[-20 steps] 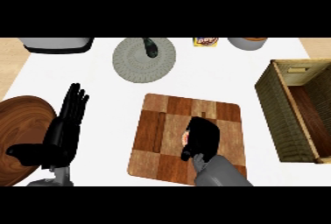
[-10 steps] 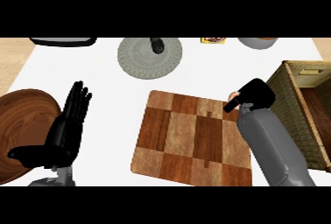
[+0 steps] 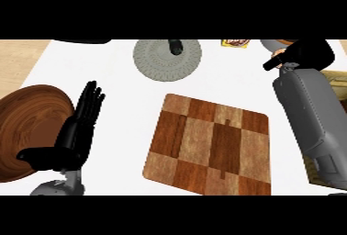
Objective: Pick the cupcake from the cutting board and place it in the basket
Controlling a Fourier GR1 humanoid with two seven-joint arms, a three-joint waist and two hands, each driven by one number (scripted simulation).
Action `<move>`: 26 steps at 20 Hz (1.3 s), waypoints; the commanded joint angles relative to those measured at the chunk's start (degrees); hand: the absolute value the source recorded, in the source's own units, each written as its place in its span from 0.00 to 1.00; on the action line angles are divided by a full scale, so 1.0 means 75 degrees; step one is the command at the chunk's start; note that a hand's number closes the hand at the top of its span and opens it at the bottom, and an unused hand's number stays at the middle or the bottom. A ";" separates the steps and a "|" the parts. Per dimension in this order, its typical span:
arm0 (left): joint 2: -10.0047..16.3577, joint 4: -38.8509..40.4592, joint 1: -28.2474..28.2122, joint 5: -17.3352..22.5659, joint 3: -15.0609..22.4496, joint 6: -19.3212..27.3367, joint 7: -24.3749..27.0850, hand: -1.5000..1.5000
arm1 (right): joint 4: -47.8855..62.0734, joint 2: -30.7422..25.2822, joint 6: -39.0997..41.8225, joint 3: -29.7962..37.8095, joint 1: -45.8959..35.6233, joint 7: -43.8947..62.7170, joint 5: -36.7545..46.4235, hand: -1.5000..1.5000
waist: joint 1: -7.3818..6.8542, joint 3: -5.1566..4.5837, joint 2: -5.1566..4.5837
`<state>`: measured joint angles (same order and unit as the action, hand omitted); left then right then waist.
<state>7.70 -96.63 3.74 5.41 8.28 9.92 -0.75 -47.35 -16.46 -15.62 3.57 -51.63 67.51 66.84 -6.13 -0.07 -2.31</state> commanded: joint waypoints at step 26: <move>-0.0023 0.0073 -0.0247 0.0043 -0.0232 0.0091 -0.0001 0.50 | 0.1358 0.0528 -0.0234 0.3653 -0.2693 0.2363 0.5589 1.00 | 0.0392 -0.0020 0.0217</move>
<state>7.47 -95.27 3.27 4.97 6.82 11.01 -0.71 -36.60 -14.45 -18.87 27.12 -71.70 71.70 103.99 -3.31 -0.25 -0.76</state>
